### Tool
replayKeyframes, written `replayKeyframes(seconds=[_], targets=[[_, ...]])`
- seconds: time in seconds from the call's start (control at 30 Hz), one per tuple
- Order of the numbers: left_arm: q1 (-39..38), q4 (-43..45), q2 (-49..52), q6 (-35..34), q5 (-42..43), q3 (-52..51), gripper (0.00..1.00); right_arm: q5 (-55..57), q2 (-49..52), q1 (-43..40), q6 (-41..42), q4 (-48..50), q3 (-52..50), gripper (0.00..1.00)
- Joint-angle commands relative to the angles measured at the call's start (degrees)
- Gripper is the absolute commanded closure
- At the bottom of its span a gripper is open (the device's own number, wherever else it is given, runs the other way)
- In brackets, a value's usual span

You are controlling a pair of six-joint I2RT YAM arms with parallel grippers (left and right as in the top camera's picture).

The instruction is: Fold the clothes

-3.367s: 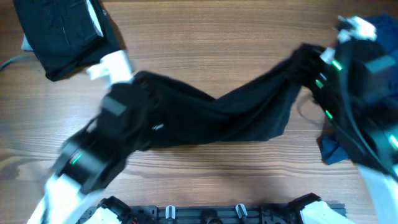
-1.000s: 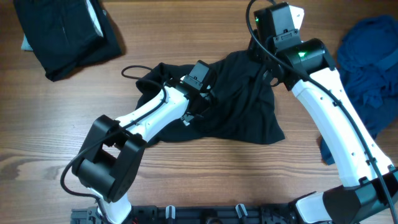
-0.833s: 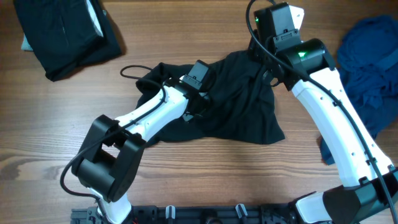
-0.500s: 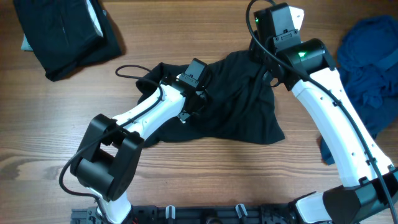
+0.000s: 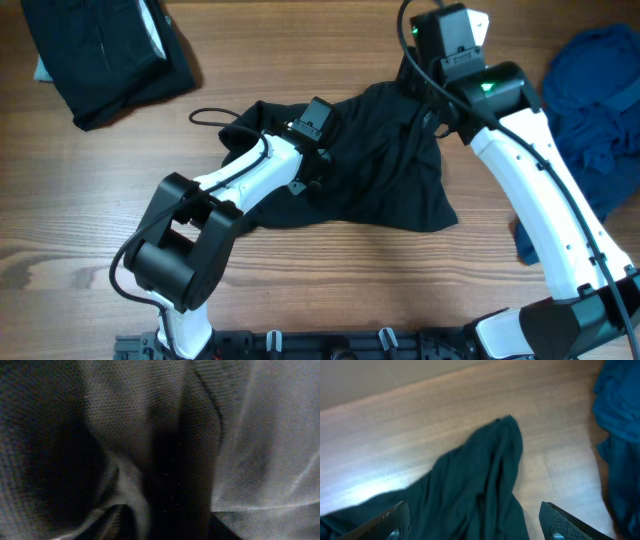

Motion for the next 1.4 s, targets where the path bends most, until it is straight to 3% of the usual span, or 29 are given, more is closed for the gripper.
replayKeyframes(seconds=[0.0,0.1,0.43,0.87,1.03,1.37], targets=[[0.44,0.42,1.75,0.0,-0.74,-0.63,0.82,-6.34,-0.94,-3.54,-5.03,4.09,0.59,0.17],[0.44,0.39,1.75,0.0,-0.74,-0.63,0.96,-9.75,0.46,-6.71,-6.71,6.34,0.61,0.21],[0.44,0.44,1.75,0.0,-0.74,-0.63,0.96,-35.5,11.8,-17.62,-6.82,12.07,1.9,0.29],[0.42,-0.39,1.75,0.44,-0.7,-0.63,0.96,-33.68,34.03,-17.25,0.0,7.3,24.04,0.34],[0.37,-0.44,1.75,0.46,-0.5,-0.63,0.89,-31.95,37.18,-18.08,2.8,7.98,25.55,0.27],[0.31,-1.09,1.75,0.87,-0.13,-0.63,0.89,-29.73,40.96,-20.17,7.15,6.47,25.55,0.29]])
